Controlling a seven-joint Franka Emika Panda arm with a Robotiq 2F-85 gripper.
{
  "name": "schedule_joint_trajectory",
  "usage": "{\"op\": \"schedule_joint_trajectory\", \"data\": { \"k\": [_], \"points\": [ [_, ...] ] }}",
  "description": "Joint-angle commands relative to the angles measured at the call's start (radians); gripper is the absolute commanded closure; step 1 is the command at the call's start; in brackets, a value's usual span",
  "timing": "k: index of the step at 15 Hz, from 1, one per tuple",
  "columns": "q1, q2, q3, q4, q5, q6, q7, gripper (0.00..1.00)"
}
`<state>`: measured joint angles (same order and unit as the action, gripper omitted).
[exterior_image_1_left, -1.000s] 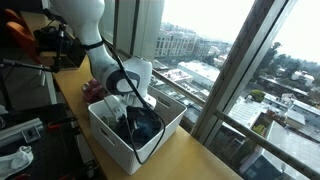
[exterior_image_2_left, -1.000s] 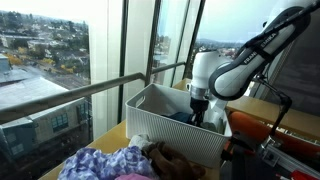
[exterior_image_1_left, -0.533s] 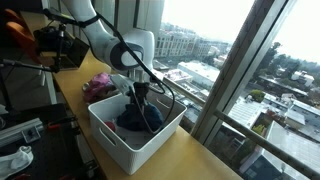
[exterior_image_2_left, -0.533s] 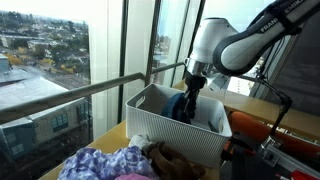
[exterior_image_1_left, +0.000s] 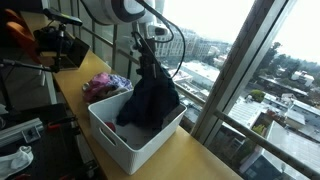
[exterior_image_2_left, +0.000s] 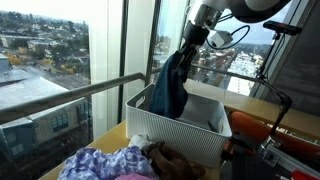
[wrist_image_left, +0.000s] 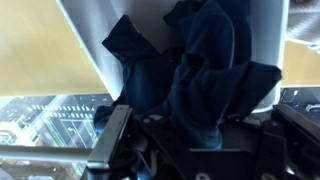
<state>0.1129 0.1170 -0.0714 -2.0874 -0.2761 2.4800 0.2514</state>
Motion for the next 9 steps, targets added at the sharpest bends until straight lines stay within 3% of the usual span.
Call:
{"op": "schedule_joint_trajectory", "data": {
  "k": [1,9],
  "points": [
    [0.009,-0.127,0.053,0.061,-0.063,-0.104,0.058,1.00],
    [0.010,-0.296,0.223,0.236,-0.081,-0.271,0.083,1.00]
  ]
}}
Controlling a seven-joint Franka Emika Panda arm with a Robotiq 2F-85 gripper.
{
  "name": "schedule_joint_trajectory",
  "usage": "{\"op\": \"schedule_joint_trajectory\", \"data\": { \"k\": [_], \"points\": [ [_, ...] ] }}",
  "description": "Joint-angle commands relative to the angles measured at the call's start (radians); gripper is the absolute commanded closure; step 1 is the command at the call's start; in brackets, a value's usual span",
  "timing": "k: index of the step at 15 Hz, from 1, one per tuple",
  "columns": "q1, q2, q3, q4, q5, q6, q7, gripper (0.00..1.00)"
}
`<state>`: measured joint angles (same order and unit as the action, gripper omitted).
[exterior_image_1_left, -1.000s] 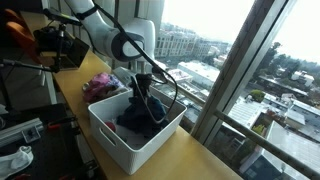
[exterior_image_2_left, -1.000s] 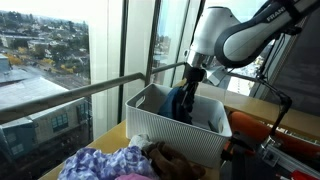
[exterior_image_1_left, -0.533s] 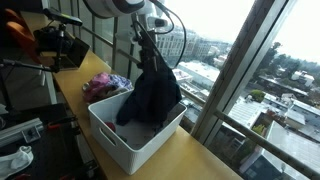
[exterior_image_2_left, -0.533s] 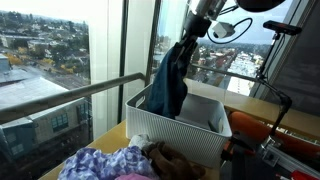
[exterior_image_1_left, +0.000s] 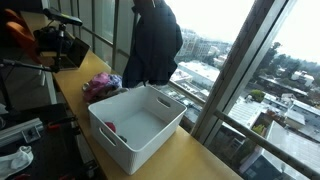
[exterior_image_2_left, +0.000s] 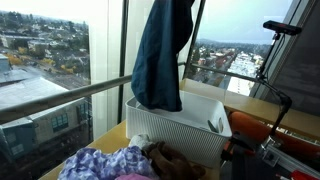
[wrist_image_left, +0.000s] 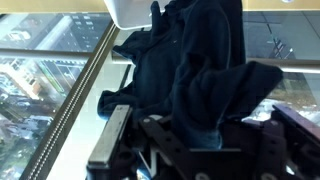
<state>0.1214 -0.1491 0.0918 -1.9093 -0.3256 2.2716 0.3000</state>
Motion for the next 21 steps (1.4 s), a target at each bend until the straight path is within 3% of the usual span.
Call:
{"op": "schedule_joint_trajectory", "data": {
  "k": [1,5,12,16,21],
  "points": [
    [0.007,-0.040,0.087,0.075,-0.034,-0.081,0.040,1.00],
    [0.023,-0.056,0.187,0.068,-0.067,-0.094,0.107,1.00],
    [0.087,0.046,0.302,-0.094,-0.083,0.009,0.288,1.00],
    [0.131,0.188,0.290,-0.159,-0.078,0.132,0.345,1.00],
    [0.153,0.348,0.205,-0.193,-0.055,0.240,0.325,1.00]
  ]
}}
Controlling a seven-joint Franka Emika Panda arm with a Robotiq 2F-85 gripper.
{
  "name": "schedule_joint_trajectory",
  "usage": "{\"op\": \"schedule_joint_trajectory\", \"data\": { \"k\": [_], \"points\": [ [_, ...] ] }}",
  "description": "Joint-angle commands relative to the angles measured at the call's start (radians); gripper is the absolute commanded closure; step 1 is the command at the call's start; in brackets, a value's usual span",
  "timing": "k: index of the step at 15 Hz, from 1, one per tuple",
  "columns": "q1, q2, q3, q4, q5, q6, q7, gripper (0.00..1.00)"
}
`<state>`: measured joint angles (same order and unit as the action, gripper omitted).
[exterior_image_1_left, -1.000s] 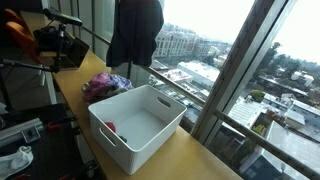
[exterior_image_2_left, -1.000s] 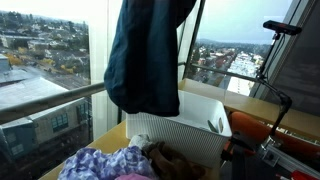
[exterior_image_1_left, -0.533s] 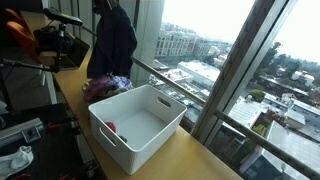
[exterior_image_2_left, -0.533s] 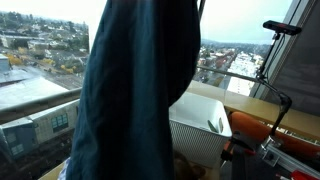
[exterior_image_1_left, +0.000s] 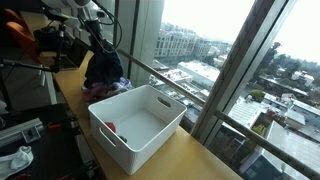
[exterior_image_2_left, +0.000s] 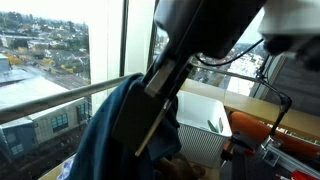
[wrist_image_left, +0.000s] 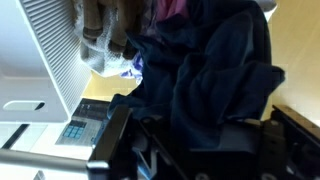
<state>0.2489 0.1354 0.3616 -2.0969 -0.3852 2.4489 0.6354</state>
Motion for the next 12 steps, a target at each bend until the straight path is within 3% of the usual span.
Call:
{"op": "schedule_joint_trajectory", "data": {
  "k": [1,7,12],
  "points": [
    [0.028,0.093,-0.086,0.006,0.011,0.075,-0.018,1.00],
    [0.030,0.251,-0.187,0.038,0.097,0.161,-0.101,1.00],
    [0.037,0.411,-0.208,0.132,0.211,0.167,-0.200,1.00]
  ]
}}
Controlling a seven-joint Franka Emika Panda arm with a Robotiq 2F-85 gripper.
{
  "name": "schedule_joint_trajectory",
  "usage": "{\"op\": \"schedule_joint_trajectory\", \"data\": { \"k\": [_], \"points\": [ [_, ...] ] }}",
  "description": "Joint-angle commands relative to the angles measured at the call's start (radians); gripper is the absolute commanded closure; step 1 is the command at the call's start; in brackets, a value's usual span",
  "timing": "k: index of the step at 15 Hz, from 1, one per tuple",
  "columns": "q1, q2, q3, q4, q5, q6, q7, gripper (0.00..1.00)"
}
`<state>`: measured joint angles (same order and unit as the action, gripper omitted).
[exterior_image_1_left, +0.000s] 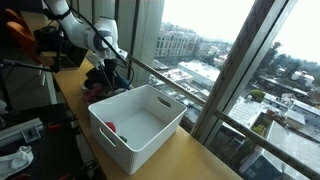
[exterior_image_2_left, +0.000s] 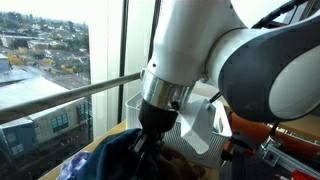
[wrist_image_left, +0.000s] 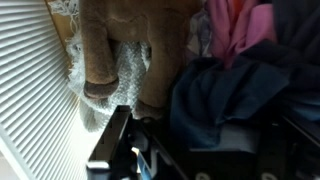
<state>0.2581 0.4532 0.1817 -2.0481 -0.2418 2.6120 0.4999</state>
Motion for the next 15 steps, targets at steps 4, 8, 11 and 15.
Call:
{"op": "schedule_joint_trajectory", "data": {
  "k": [4,8,11,15],
  "points": [
    [0.027,0.164,-0.040,0.150,0.128,-0.014,-0.125,1.00],
    [0.027,0.132,-0.062,0.168,0.148,-0.037,-0.141,0.74],
    [0.014,0.047,-0.073,0.155,0.154,-0.069,-0.148,0.54],
    [0.001,-0.084,-0.098,0.128,0.137,-0.131,-0.141,0.24]
  ]
}}
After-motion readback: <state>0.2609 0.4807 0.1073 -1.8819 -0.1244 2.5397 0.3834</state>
